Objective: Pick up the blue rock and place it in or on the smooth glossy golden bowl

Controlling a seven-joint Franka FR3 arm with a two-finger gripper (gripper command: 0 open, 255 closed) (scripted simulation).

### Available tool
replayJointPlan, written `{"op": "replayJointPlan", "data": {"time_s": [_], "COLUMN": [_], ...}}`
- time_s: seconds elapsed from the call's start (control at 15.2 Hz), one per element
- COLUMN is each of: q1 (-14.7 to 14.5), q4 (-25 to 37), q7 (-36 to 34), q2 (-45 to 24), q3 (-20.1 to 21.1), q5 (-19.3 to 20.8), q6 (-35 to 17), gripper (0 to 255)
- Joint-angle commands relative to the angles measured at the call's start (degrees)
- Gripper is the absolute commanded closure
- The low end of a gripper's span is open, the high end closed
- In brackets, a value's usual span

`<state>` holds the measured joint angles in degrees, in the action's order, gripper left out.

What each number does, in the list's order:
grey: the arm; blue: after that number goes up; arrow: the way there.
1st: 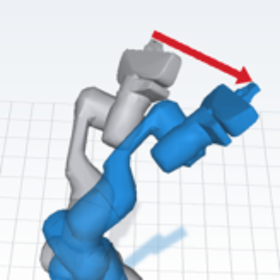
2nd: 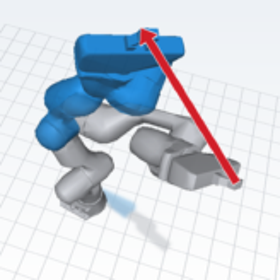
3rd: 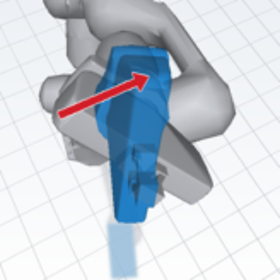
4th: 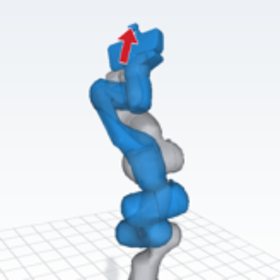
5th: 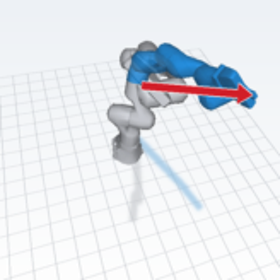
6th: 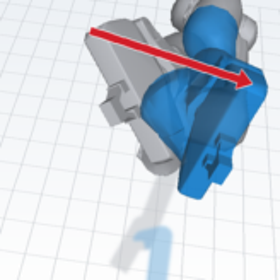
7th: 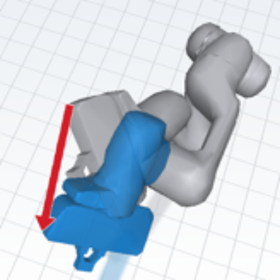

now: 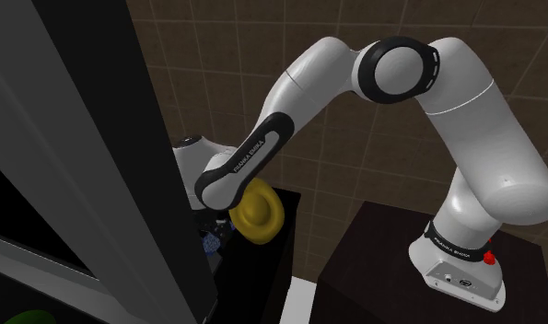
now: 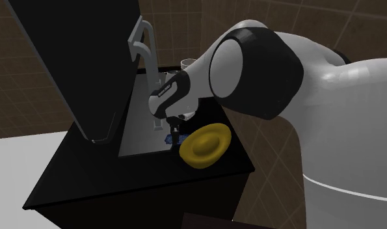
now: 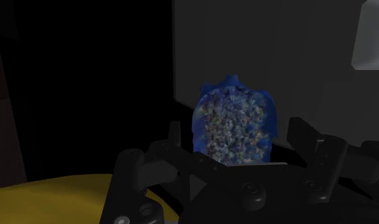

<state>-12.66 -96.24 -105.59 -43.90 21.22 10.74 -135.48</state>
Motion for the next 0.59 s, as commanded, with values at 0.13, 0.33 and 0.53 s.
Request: {"op": "replayJointPlan", "data": {"time_s": [0.13,0.33,0.53], "q1": [-0.01,0.00,0.00], "q4": [-0.06,-0.06,-0.06], "q7": [-0.01,-0.01,-0.01], "q2": [-0.05,-0.05,-0.05], "q3": [-0.03,-0.03,-0.02], "q5": [0.03,0.03,0.03], "q6": [-0.14,-0.13,-0.13], "gripper": [0,255,255]}}
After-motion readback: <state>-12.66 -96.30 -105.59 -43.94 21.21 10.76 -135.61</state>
